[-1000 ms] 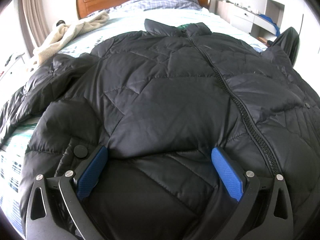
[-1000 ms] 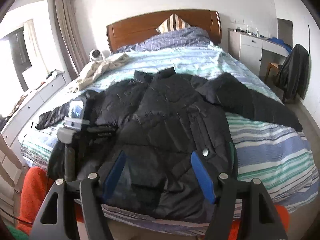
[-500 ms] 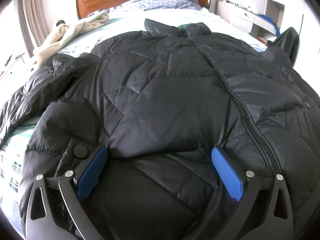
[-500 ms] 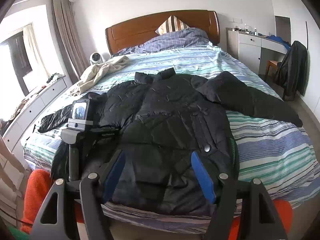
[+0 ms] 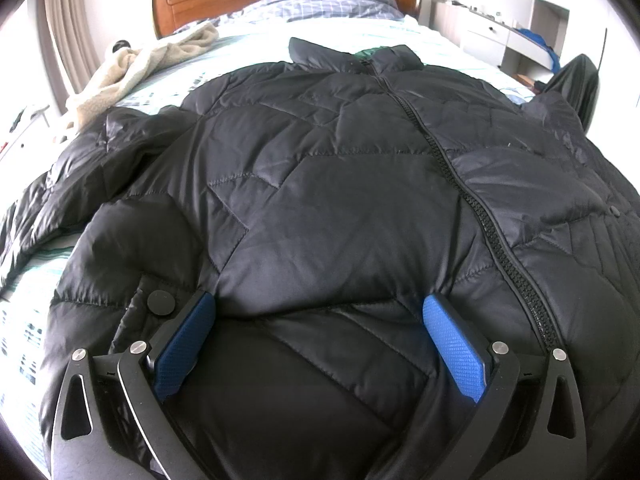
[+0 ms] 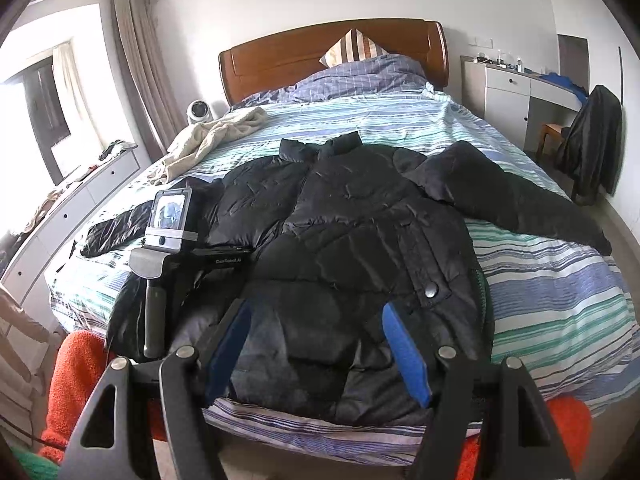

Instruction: Fold large clothes

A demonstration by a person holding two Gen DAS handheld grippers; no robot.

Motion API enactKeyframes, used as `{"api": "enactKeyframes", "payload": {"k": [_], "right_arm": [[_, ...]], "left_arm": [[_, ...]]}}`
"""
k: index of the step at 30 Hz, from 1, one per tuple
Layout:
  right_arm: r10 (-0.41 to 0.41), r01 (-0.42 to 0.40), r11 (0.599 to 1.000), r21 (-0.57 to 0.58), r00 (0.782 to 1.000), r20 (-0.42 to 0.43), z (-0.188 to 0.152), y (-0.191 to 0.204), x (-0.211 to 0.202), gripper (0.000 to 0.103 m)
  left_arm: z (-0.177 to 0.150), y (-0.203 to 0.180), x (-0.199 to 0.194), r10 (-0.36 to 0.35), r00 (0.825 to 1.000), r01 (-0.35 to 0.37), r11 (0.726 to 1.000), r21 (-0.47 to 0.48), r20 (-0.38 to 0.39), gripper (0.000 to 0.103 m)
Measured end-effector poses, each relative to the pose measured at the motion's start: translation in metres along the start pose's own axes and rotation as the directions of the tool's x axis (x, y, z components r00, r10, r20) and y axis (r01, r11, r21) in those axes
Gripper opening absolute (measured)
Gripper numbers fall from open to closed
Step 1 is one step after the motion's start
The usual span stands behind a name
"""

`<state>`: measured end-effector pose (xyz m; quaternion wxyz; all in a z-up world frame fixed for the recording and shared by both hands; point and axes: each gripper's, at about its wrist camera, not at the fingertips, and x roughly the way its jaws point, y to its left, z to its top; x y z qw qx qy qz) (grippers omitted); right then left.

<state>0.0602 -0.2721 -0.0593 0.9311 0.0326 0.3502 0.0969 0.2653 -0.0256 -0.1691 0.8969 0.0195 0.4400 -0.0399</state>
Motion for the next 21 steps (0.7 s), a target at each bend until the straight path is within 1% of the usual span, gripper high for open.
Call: {"api": "enactKeyframes", "payload": {"k": [21], "right_arm": [[0.032, -0.032, 0.999, -0.013, 0.999, -0.025, -0.002, 0.013, 0.007, 0.070]], "left_arm": [[0.000, 0.000, 0.000, 0.000, 1.000, 0.000, 1.000, 0.000, 0.000, 0.103]]}}
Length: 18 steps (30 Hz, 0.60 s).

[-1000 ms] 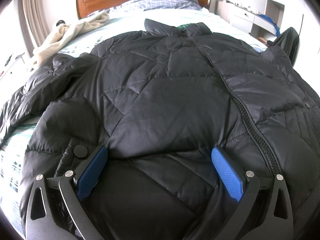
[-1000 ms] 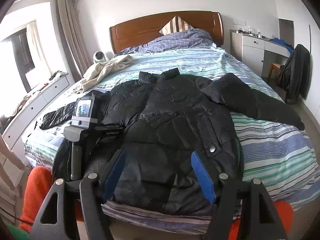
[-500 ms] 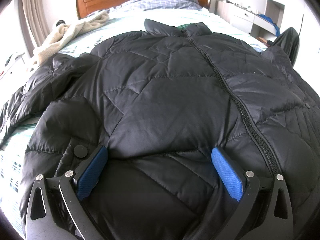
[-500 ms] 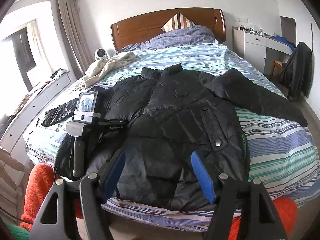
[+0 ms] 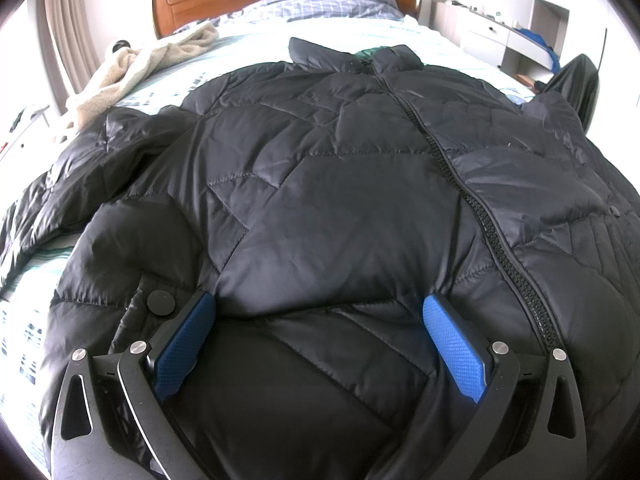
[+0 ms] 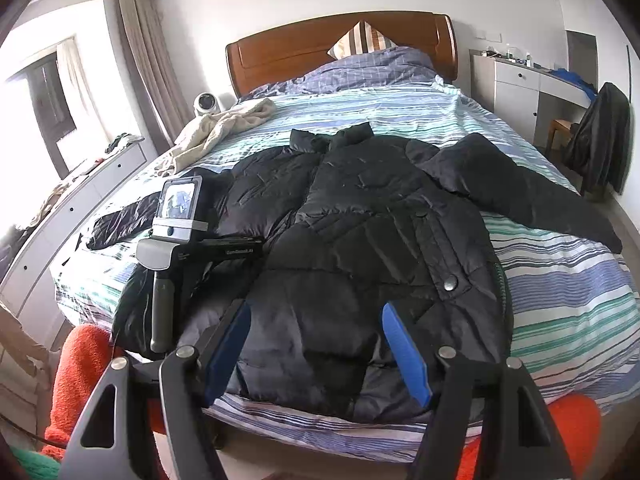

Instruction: Fold large clothes

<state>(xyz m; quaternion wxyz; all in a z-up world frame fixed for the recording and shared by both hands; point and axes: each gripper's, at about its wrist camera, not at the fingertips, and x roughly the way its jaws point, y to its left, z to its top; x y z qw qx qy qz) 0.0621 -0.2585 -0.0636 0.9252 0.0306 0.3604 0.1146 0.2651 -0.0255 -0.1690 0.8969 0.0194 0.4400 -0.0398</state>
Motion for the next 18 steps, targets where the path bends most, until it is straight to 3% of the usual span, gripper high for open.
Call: {"api": "enactKeyframes", "payload": {"k": [12, 18], "right_arm": [[0.022, -0.022, 1.000, -0.010, 1.000, -0.010, -0.0021, 0.0076, 0.0038, 0.070], [-0.006, 0.006, 1.000, -0.004, 1.000, 0.027, -0.0012, 0.0007, -0.0035, 0.070]], "left_arm": [[0.0000, -0.0001, 0.0002, 0.000, 1.000, 0.000, 1.000, 0.000, 0.000, 0.103], [0.0000, 0.0001, 0.0001, 0.000, 1.000, 0.000, 1.000, 0.000, 0.000, 0.103]]}}
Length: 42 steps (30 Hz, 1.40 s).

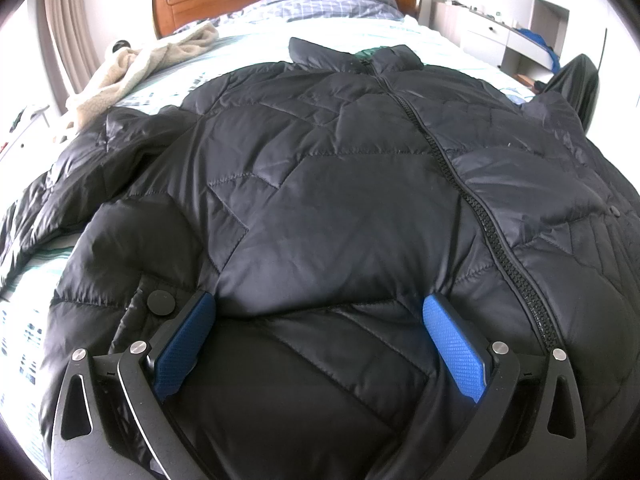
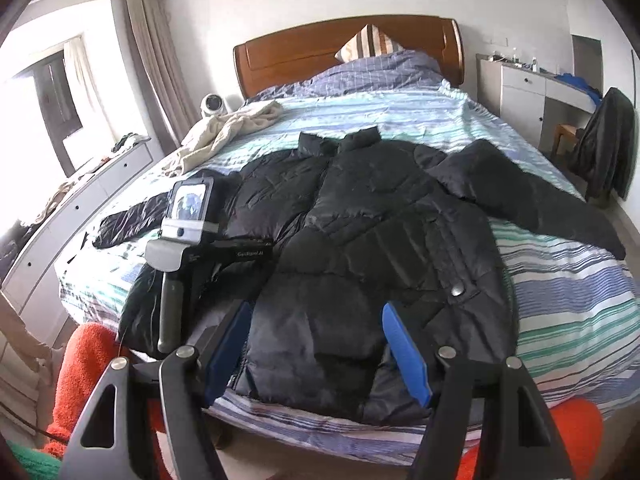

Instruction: Fold large clothes

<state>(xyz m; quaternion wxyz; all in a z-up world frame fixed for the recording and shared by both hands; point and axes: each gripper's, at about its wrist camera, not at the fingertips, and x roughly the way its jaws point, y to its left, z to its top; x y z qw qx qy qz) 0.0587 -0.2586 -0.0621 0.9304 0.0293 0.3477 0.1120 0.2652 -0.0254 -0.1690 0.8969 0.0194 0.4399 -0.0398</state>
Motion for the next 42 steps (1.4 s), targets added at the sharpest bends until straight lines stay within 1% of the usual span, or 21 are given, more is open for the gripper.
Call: {"api": "enactKeyframes", "payload": {"k": [6, 12, 14, 17, 19, 20, 22, 24, 25, 27, 28, 30, 32, 34, 35, 36, 37, 38, 39, 41, 42], "right_arm": [[-0.033, 0.034, 0.999, 0.031, 0.999, -0.026, 0.000, -0.017, 0.009, 0.070], [-0.108, 0.105, 0.992, 0.069, 0.993, 0.050, 0.013, -0.055, -0.010, 0.070], [-0.137, 0.130, 0.987, 0.092, 0.988, 0.077, 0.018, -0.083, -0.016, 0.070], [-0.206, 0.190, 0.972, 0.138, 0.972, 0.113, 0.028, -0.144, -0.016, 0.070], [-0.258, 0.234, 0.952, 0.199, 0.961, 0.102, 0.034, -0.193, -0.006, 0.070], [-0.274, 0.242, 0.935, 0.259, 0.957, 0.096, 0.036, -0.227, -0.001, 0.070], [-0.279, 0.225, 0.890, 0.398, 0.956, 0.085, 0.035, -0.286, 0.009, 0.070], [-0.267, 0.174, 0.787, 0.592, 0.961, 0.073, 0.028, -0.354, 0.025, 0.070], [-0.256, 0.146, 0.738, 0.659, 0.964, 0.073, 0.022, -0.378, 0.030, 0.070], [-0.233, 0.087, 0.602, 0.794, 0.970, 0.070, 0.010, -0.428, 0.049, 0.070], [-0.215, 0.055, 0.547, 0.835, 0.974, 0.076, 0.004, -0.446, 0.060, 0.070], [-0.218, 0.011, 0.461, 0.888, 0.971, 0.101, -0.003, -0.470, 0.074, 0.070], [-0.224, -0.041, 0.410, 0.911, 0.964, 0.145, -0.003, -0.484, 0.085, 0.070], [-0.229, -0.053, 0.362, 0.931, 0.963, 0.145, 0.002, -0.496, 0.098, 0.068], [-0.243, -0.042, 0.355, 0.934, 0.961, 0.135, 0.004, -0.497, 0.102, 0.044], [-0.283, 0.023, 0.341, 0.940, 0.956, 0.079, 0.008, -0.498, 0.103, 0.025], [-0.310, 0.053, 0.330, 0.942, 0.949, 0.055, 0.011, -0.499, 0.101, 0.015], [-0.338, 0.058, 0.328, 0.943, 0.939, 0.060, 0.013, -0.497, 0.094, 0.013], [-0.373, 0.063, 0.342, 0.937, 0.925, 0.074, 0.018, -0.492, 0.084, 0.012], [-0.427, 0.131, 0.410, 0.903, 0.902, 0.064, 0.033, -0.485, 0.067, 0.011], [-0.454, 0.185, 0.461, 0.868, 0.889, 0.051, 0.045, -0.477, 0.058, 0.010]], "left_arm": [[0.000, 0.000, 0.000, 0.000, 1.000, 0.000, 1.000, 0.000, 0.000, 0.103], [0.000, 0.000, 0.000, 0.002, 1.000, -0.002, 1.000, 0.001, 0.001, 0.103], [0.000, 0.000, 0.000, 0.001, 1.000, -0.001, 1.000, -0.001, 0.003, 0.103], [0.000, 0.000, -0.001, 0.004, 1.000, -0.004, 1.000, 0.000, 0.003, 0.103], [-0.001, -0.001, -0.001, 0.005, 1.000, -0.005, 1.000, -0.001, 0.007, 0.103], [0.000, -0.001, -0.001, 0.004, 1.000, -0.004, 1.000, -0.001, 0.007, 0.103], [-0.001, -0.001, -0.001, 0.002, 1.000, -0.002, 1.000, -0.005, 0.007, 0.103], [-0.001, -0.001, -0.001, 0.006, 1.000, -0.006, 1.000, -0.002, 0.002, 0.103], [0.000, -0.001, -0.001, 0.008, 1.000, -0.008, 1.000, -0.002, -0.005, 0.103], [0.004, -0.002, 0.002, 0.013, 0.999, -0.014, 1.000, -0.015, -0.042, 0.103], [0.005, -0.002, 0.003, 0.015, 0.998, -0.016, 1.000, -0.023, -0.059, 0.103], [0.008, -0.002, 0.004, 0.010, 0.995, -0.012, 1.000, -0.026, -0.096, 0.103], [0.010, 0.000, 0.003, -0.003, 0.994, 0.001, 1.000, -0.021, -0.109, 0.103], [0.009, 0.002, -0.005, -0.017, 0.994, 0.014, 0.999, -0.033, -0.106, 0.102], [0.007, 0.004, -0.013, -0.025, 0.995, 0.020, 0.999, -0.046, -0.097, 0.102], [0.005, 0.005, -0.019, -0.031, 0.996, 0.026, 0.998, -0.053, -0.089, 0.102], [0.002, 0.006, -0.032, -0.044, 0.997, 0.039, 0.997, -0.060, -0.069, 0.102], [-0.001, 0.007, -0.041, -0.049, 0.997, 0.046, 0.997, -0.060, -0.054, 0.102], [-0.005, 0.009, -0.057, -0.054, 0.998, 0.052, 0.997, -0.057, -0.026, 0.102], [-0.012, 0.016, -0.085, -0.060, 0.998, 0.061, 0.997, -0.052, 0.028, 0.102], [-0.015, 0.019, -0.095, -0.059, 0.997, 0.062, 0.997, -0.052, 0.045, 0.102]]}}
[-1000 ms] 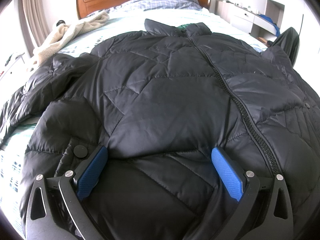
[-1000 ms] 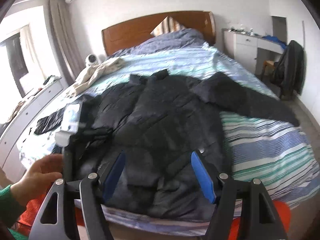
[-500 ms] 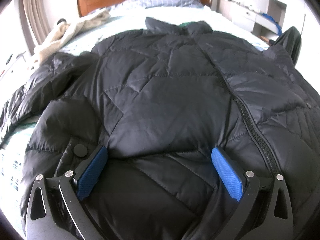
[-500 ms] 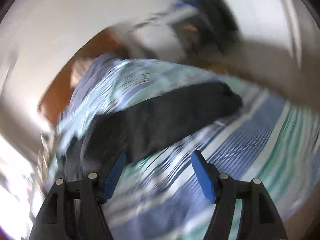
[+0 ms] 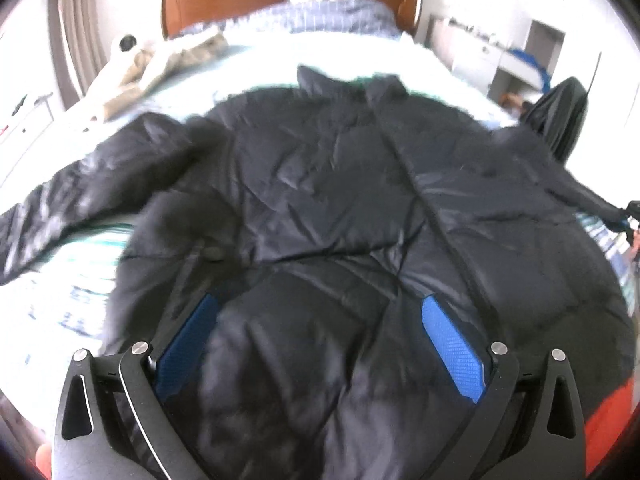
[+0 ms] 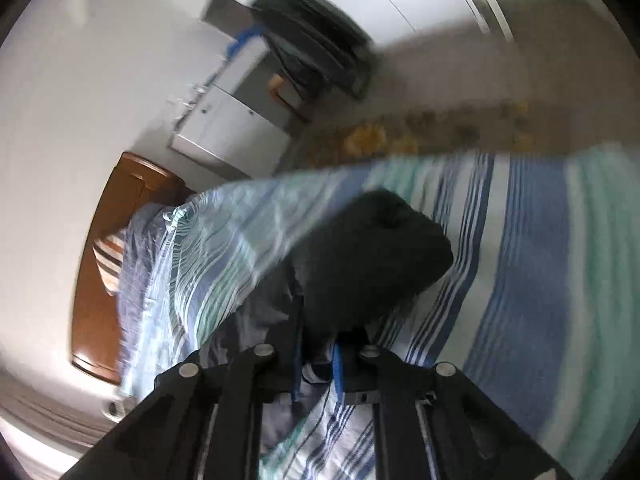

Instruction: Fold large clothes

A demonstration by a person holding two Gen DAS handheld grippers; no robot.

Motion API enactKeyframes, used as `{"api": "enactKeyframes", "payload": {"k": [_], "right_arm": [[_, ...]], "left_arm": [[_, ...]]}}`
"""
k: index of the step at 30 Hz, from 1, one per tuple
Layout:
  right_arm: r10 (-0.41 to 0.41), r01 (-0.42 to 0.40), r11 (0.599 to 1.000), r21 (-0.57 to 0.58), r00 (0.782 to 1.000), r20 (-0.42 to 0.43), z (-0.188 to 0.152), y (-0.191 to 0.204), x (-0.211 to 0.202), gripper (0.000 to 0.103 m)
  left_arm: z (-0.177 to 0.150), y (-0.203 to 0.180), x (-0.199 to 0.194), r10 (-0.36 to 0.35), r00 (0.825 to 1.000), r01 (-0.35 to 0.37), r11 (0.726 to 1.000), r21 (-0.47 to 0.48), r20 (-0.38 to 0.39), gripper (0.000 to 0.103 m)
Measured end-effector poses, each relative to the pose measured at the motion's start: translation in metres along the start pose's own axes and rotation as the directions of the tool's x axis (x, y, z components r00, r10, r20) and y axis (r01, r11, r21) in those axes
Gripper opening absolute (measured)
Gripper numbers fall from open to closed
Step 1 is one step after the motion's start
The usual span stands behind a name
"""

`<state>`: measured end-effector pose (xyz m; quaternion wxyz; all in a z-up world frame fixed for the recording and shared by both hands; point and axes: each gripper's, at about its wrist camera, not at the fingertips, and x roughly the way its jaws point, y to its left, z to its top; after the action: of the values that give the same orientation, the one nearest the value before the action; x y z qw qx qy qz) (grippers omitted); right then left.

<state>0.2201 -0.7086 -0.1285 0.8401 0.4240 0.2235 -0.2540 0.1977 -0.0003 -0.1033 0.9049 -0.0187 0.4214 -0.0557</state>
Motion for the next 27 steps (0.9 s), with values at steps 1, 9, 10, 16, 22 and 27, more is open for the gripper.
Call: {"api": "enactKeyframes", "payload": {"k": [1, 9, 10, 16, 22, 27], "right_arm": [[-0.007, 0.007, 0.999, -0.054, 1.000, 0.013, 0.001, 0.011, -0.008, 0.010], [0.315, -0.174, 0.713, -0.679, 0.945, 0.088, -0.050, 0.215, -0.140, 0.010], [0.368, -0.209, 0.637, -0.742, 0.928, 0.054, -0.071, 0.245, -0.155, 0.010], [0.442, -0.365, 0.338, -0.867, 0.875, -0.196, -0.205, 0.347, -0.175, 0.010], [0.227, -0.520, 0.185, -0.834, 0.848, -0.478, -0.376, 0.355, -0.124, 0.015], [0.096, -0.648, 0.234, -0.725, 0.757, -0.646, -0.445, 0.309, -0.114, 0.089]], "left_arm": [[-0.002, 0.003, -0.008, 0.000, 1.000, 0.000, 1.000, -0.001, 0.012, 0.102], [-0.012, 0.036, -0.058, 0.013, 0.996, -0.007, 0.998, -0.065, 0.084, 0.102], [-0.014, 0.039, -0.061, 0.017, 0.996, -0.011, 0.997, -0.074, 0.089, 0.102], [-0.029, 0.068, -0.068, 0.018, 0.997, -0.003, 0.982, -0.187, 0.078, 0.102], [-0.036, 0.083, -0.078, 0.028, 0.995, -0.006, 0.974, -0.227, 0.095, 0.102], [-0.039, 0.093, -0.076, 0.022, 0.996, -0.001, 0.970, -0.243, 0.083, 0.102]]}}
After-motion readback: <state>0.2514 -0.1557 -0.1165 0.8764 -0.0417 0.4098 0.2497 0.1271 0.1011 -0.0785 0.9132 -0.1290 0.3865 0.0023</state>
